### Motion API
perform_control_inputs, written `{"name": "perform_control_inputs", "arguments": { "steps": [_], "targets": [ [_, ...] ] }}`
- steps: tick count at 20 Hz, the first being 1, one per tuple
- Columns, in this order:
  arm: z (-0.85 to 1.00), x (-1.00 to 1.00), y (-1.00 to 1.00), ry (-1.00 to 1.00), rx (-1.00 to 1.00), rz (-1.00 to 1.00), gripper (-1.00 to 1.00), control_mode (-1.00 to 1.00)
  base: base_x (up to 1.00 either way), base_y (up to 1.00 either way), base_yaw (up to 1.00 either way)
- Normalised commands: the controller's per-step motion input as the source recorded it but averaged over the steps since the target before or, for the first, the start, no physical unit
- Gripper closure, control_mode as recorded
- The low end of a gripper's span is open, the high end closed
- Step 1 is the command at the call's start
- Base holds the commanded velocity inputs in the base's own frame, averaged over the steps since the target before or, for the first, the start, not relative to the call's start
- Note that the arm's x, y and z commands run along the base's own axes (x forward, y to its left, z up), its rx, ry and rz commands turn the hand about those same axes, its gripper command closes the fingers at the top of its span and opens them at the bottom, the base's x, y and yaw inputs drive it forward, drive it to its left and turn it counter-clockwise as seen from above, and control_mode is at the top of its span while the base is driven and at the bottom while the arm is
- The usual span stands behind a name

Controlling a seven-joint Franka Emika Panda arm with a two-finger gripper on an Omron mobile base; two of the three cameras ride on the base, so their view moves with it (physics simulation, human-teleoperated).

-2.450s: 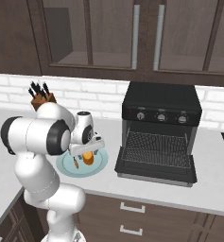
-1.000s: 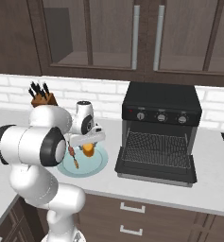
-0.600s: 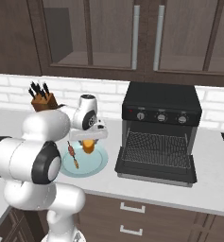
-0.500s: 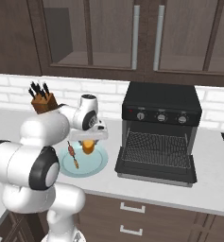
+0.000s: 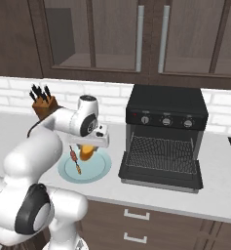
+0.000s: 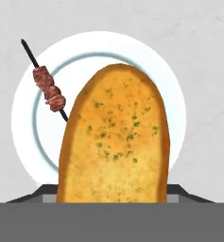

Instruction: Pick up the kebab skewer and baguette bread, and place them inside the toaster oven. Close the toaster oven door and start by setting the timer.

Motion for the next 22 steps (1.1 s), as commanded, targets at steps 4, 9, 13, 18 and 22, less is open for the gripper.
{"name": "perform_control_inputs", "arguments": {
  "steps": [4, 9, 13, 18, 22],
  "targets": [
    [0.42, -0.23, -0.04, -0.02, 0.01, -0.25, 1.00, -1.00, 0.00, 0.00, 0.00],
    [0.40, -0.20, -0.28, 0.00, 0.06, -0.32, 1.00, -1.00, 0.00, 0.00, 0.00],
    [0.35, -0.18, -0.34, -0.02, 0.08, -0.34, 1.00, -1.00, 0.00, 0.00, 0.00],
    [0.19, -0.03, -0.45, -0.01, 0.08, -0.35, 1.00, -1.00, 0.00, 0.00, 0.00],
    [0.07, 0.00, -0.47, 0.00, 0.08, -0.36, 1.00, -1.00, 0.00, 0.00, 0.00]
  ]
}}
